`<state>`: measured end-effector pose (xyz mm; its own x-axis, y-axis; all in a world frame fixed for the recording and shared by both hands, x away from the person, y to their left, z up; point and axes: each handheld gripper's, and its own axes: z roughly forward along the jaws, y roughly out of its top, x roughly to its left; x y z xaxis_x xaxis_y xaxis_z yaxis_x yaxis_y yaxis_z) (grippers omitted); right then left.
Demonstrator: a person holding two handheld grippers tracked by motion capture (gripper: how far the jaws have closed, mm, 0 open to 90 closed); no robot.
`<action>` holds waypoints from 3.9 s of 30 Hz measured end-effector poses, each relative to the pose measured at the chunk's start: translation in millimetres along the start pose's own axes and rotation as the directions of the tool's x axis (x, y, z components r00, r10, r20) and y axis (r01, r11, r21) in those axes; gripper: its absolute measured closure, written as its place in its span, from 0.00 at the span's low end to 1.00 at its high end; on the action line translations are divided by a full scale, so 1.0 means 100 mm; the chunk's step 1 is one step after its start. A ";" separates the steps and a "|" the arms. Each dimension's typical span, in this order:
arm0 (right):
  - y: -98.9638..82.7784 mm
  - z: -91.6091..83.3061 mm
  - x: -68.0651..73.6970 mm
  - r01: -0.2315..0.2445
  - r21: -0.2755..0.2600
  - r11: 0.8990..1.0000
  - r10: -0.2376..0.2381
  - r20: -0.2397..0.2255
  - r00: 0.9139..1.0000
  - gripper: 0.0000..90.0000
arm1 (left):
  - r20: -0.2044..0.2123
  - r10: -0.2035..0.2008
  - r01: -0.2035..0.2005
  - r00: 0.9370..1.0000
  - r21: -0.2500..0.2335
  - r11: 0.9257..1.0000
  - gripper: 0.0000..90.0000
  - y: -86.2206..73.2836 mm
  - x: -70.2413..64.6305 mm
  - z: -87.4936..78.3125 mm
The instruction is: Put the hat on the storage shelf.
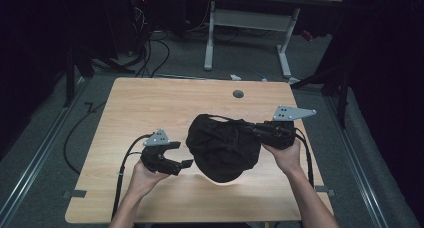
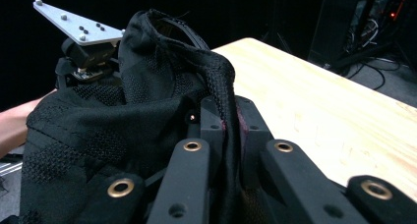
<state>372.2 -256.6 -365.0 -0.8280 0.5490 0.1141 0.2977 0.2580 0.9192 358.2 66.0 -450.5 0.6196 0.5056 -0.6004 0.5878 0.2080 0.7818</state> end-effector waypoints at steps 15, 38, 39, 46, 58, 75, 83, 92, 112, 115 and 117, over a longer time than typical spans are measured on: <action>0.03 0.07 -0.01 0.015 -0.013 1.000 -0.016 -0.059 0.998 0.94 | 0.073 -0.007 0.002 0.997 0.072 0.997 0.22 0.02 -0.13 0.15; 0.14 0.19 -0.08 0.028 -0.025 0.999 -0.028 -0.014 1.000 0.94 | 0.146 0.102 -0.130 0.984 0.197 0.972 0.61 -0.12 -0.33 0.13; 0.14 0.20 -0.08 0.026 -0.024 0.999 -0.026 -0.010 1.000 0.94 | 0.153 0.103 -0.133 0.983 0.203 0.970 0.63 -0.12 -0.34 0.13; 0.15 0.25 -0.09 0.043 -0.013 0.999 -0.042 0.016 0.999 0.93 | 0.169 0.114 -0.151 0.979 0.228 0.962 0.71 -0.16 -0.42 0.12; 0.15 0.29 -0.13 0.011 -0.023 1.000 -0.010 0.026 1.000 0.83 | 0.183 0.107 -0.145 0.977 0.208 0.967 0.75 -0.15 -0.49 0.06; 0.07 0.08 -0.22 -0.058 -0.064 0.996 0.064 0.091 0.994 0.49 | 0.125 0.090 -0.106 0.988 0.136 0.985 0.77 -0.08 -0.46 -0.06; -0.06 0.02 -0.21 -0.063 -0.019 0.998 0.065 0.175 0.982 0.51 | 0.072 0.084 -0.090 0.994 0.092 0.992 0.76 -0.04 -0.43 -0.12; -0.29 0.04 -0.22 -0.089 0.094 0.992 0.066 0.223 0.973 0.53 | 0.051 0.082 -0.084 0.995 0.028 0.996 0.77 0.03 -0.43 -0.19; -1.10 0.08 -0.33 -0.222 0.189 0.957 0.154 0.318 0.936 0.52 | 0.017 0.101 -0.100 0.995 -0.070 0.993 0.79 0.12 -0.48 -0.27; -1.24 0.09 -0.34 -0.240 0.207 0.949 0.158 0.346 0.925 0.52 | 0.008 0.104 -0.103 0.995 -0.092 0.990 0.79 0.14 -0.49 -0.28; -1.35 0.10 -0.35 -0.251 0.221 0.943 0.157 0.369 0.916 0.52 | 0.000 0.104 -0.103 0.995 -0.109 0.989 0.79 0.16 -0.49 -0.30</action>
<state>366.1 -302.4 -496.6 -0.5364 0.8368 0.1102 0.5932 0.2809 0.7545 321.9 69.6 -403.8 0.6776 0.5241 -0.5158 0.4601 0.2450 0.8534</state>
